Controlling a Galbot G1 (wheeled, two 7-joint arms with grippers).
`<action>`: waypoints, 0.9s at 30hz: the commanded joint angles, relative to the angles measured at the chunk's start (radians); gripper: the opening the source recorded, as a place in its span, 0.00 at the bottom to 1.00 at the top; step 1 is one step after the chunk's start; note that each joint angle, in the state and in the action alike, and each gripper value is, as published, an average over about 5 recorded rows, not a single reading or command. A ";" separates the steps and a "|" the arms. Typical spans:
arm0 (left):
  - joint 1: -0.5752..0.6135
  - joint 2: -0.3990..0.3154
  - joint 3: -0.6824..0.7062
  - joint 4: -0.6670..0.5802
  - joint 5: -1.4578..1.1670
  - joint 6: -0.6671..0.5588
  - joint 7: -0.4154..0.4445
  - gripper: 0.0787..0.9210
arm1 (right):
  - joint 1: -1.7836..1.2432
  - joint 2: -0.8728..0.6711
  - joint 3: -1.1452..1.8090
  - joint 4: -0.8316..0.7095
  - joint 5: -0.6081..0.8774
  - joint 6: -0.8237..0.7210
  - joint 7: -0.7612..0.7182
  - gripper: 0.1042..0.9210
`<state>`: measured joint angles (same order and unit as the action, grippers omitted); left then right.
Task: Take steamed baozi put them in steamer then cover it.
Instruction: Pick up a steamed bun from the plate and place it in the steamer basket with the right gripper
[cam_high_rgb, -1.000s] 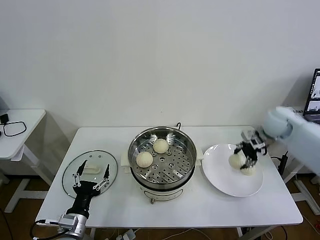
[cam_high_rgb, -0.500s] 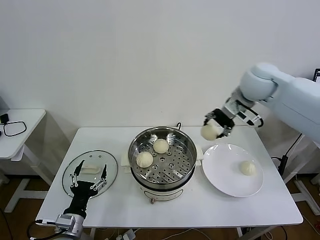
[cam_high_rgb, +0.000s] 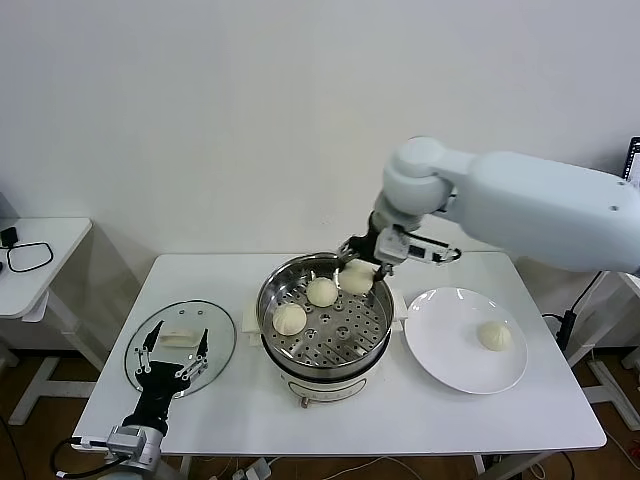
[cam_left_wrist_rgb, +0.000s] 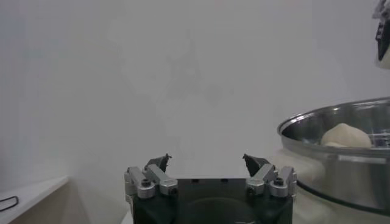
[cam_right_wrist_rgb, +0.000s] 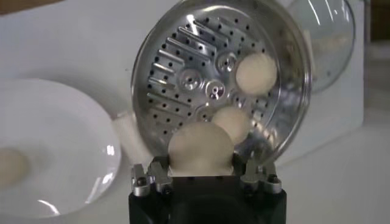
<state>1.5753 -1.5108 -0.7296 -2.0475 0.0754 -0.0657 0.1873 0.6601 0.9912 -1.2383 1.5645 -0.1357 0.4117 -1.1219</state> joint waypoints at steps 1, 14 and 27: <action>-0.005 0.002 -0.012 0.018 -0.004 0.002 0.002 0.88 | -0.057 0.138 -0.057 -0.001 -0.053 0.071 0.059 0.72; -0.016 0.005 -0.025 0.037 -0.012 0.003 0.007 0.88 | -0.052 0.173 -0.098 0.038 0.049 0.016 0.000 0.72; -0.011 0.003 -0.041 0.035 -0.014 -0.001 0.012 0.88 | -0.104 0.220 -0.119 -0.013 0.036 -0.005 -0.016 0.72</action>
<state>1.5628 -1.5075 -0.7659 -2.0113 0.0620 -0.0653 0.1986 0.5835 1.1809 -1.3444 1.5671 -0.1042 0.4146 -1.1293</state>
